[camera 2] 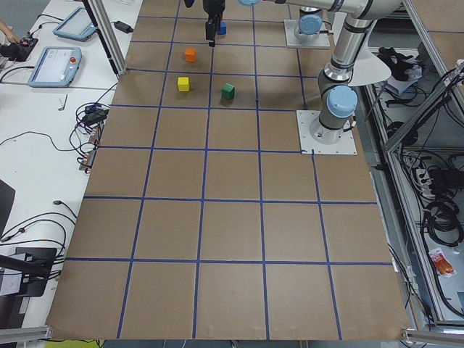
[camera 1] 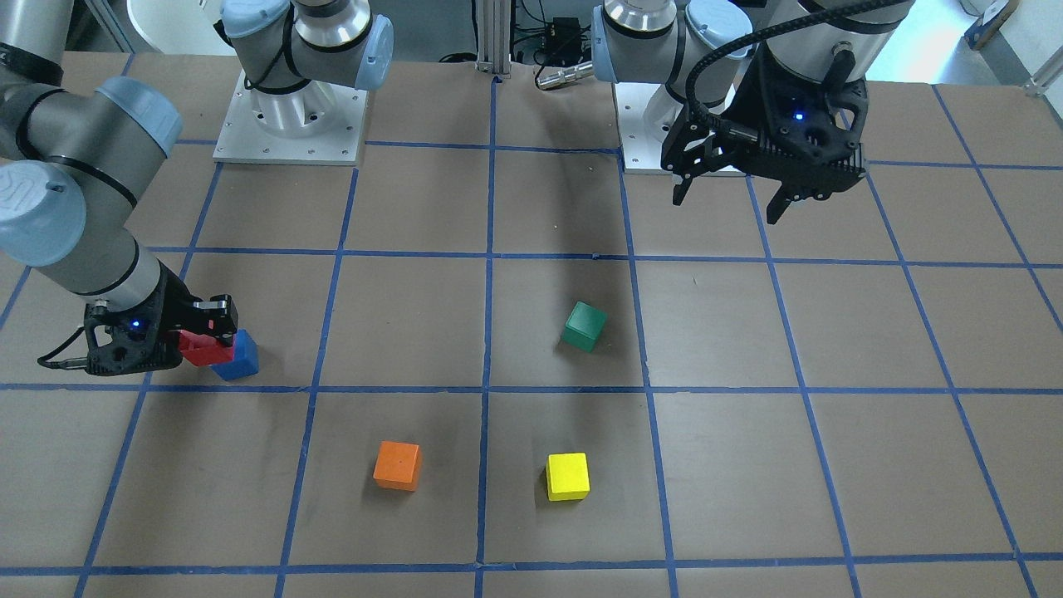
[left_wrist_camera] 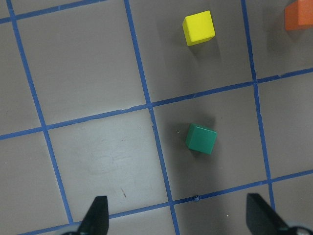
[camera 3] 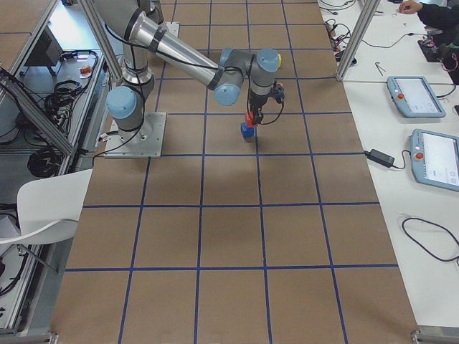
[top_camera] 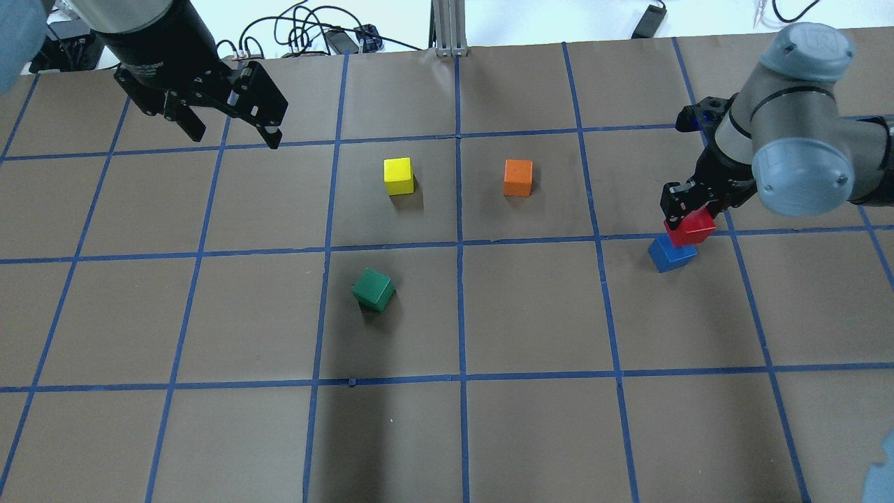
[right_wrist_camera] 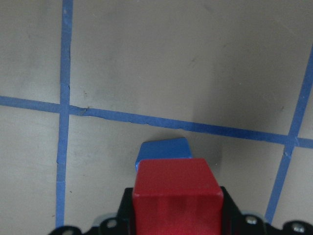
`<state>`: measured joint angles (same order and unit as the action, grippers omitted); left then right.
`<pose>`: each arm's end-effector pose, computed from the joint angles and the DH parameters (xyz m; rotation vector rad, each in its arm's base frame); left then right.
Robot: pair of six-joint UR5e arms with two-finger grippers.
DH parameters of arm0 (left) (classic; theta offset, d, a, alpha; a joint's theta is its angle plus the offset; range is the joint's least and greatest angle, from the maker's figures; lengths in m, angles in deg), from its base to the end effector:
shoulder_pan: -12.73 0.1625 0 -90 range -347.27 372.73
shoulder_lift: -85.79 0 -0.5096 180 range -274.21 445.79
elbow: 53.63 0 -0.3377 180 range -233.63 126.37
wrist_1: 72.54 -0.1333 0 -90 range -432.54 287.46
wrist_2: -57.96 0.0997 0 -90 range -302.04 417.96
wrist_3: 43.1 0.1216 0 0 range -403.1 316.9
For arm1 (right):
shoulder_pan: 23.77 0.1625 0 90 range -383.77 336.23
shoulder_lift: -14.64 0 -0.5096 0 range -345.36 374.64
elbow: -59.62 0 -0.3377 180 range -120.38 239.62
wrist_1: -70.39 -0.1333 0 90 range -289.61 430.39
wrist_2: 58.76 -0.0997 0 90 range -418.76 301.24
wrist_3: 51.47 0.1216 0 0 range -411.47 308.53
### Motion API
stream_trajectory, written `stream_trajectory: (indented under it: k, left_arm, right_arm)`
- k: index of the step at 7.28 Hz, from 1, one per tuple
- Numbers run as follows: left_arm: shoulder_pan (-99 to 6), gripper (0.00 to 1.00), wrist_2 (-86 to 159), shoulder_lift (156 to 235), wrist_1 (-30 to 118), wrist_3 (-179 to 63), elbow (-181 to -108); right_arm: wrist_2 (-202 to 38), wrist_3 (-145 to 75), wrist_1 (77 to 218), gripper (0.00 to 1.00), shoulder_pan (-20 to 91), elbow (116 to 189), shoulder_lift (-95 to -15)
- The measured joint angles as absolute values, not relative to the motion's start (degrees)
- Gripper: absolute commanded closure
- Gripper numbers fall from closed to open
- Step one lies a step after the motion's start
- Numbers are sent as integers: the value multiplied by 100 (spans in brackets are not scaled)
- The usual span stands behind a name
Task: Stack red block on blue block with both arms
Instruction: 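Lower the red cube onto the blue cube with the right gripper, then open the right gripper and raise it off the stack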
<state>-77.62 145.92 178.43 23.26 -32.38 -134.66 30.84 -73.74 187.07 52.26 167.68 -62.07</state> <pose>-0.1404 -0.4591 0.5882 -0.2999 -3.0924 0.0193 0.0107 -0.5128 0.3534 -0.2244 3.0993 0.1171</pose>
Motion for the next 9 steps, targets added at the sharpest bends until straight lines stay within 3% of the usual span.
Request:
stream_trajectory:
  k: [2,4,5,6,9]
  left_arm:
    - [-7762,0,14592,17843,2326,-3238,-13466]
    - [-7762,0,14590,17843,2326,-3238,-13467]
    - [-7762,0,14592,17843,2326,-3238,-13469]
    - [-7762,0,14593,17843,2326,-3238,-13470]
    - [-7762,0,14590,17843,2326,-3238,-13473]
  right_arm:
    - [3074,-7379,18746,100,5219,16864,-6208]
    - [3077,-7372,18756,65,5217,16920,-6209]
    - [3079,-7367,18760,38,5217,16947,-6209]
    - [3082,-7364,18762,27,5217,16959,-6209]
    - [3089,-7370,18784,12,5216,16954,-6209]
